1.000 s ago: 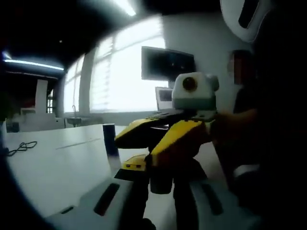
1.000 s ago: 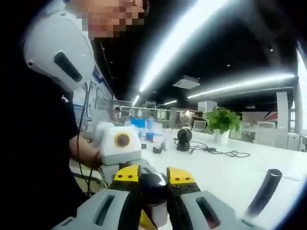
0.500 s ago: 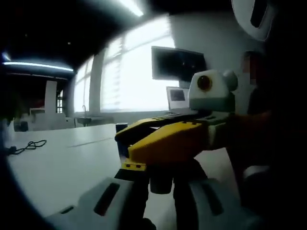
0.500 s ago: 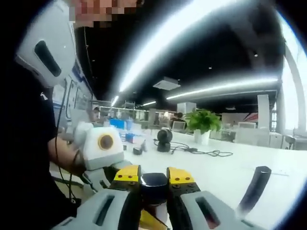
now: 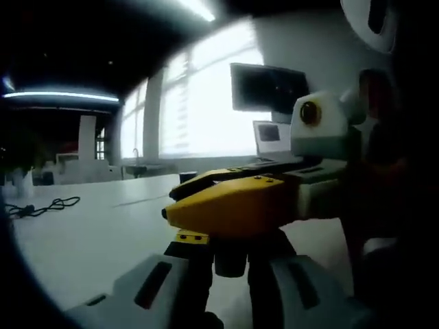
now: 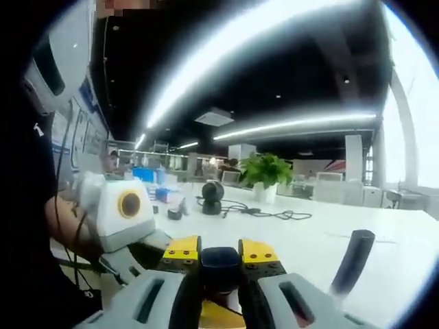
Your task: Pick up cosmetic bottle twist off cap place on table pick up cap screw tight cap place on table
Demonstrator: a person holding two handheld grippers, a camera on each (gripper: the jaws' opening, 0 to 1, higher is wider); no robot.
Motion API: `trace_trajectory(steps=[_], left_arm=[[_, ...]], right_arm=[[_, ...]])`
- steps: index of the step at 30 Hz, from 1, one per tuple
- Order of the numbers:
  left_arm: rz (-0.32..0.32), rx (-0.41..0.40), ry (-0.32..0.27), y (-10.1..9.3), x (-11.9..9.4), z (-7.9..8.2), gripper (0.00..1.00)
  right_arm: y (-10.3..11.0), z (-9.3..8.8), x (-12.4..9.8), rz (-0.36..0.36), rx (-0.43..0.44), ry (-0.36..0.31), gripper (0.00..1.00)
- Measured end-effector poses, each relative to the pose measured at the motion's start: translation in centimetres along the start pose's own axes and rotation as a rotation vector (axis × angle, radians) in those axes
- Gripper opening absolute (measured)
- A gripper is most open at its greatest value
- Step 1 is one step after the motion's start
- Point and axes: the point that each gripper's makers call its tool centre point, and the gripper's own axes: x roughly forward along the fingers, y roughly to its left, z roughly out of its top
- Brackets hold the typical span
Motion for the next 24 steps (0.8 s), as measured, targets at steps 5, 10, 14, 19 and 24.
trace_trajectory(steps=[5, 10, 14, 19, 24], left_arm=[[0.048, 0.002, 0.000, 0.6, 0.1, 0.0, 0.08], [0.090, 0.004, -0.002, 1.2, 0.3, 0.2, 0.08], [0.106, 0.009, 0.000, 1.5, 0.3, 0.3, 0.08], [0.141, 0.004, 0.017, 1.8, 0.3, 0.0, 0.08], [0.175, 0.012, 0.026, 2.1, 0.3, -0.2, 0.08]], right_arm=[[-0.7, 0.1, 0.3, -0.083, 0.007, -0.004, 0.12], [-1.2, 0.2, 0.5, -0.142, -0.014, -0.006, 0.12], [-1.6, 0.2, 0.6, -0.206, -0.006, 0.002, 0.12], [-1.9, -0.1, 0.7, -0.256, 0.023, -0.007, 0.12], [-2.1, -0.3, 0.7, -0.290, 0.034, -0.005, 0.12]])
